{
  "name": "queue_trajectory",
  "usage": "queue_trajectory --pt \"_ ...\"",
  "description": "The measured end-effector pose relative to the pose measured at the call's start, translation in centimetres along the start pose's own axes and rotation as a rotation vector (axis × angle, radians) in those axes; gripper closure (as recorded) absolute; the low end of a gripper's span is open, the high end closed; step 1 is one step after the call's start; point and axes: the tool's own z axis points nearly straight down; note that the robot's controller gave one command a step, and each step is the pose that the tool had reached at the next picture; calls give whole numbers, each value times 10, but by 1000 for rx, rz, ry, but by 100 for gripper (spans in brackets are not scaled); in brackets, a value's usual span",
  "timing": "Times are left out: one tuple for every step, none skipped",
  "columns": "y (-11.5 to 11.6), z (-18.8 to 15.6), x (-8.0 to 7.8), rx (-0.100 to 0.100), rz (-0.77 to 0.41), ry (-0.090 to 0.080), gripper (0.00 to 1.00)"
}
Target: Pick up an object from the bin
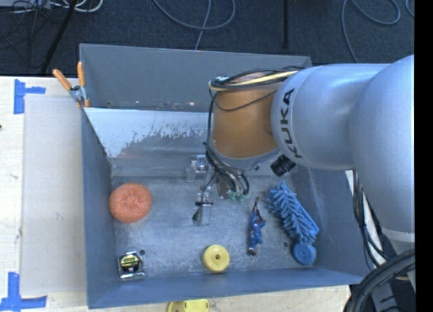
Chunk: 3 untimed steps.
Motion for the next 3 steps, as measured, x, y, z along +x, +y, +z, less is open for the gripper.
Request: queue_trajectory --pt "0 -5 -2 -1 2 -7 0" --pt "9 10 -9 -1 56 -13 0" --pt "51 15 4 1 49 -4 0"
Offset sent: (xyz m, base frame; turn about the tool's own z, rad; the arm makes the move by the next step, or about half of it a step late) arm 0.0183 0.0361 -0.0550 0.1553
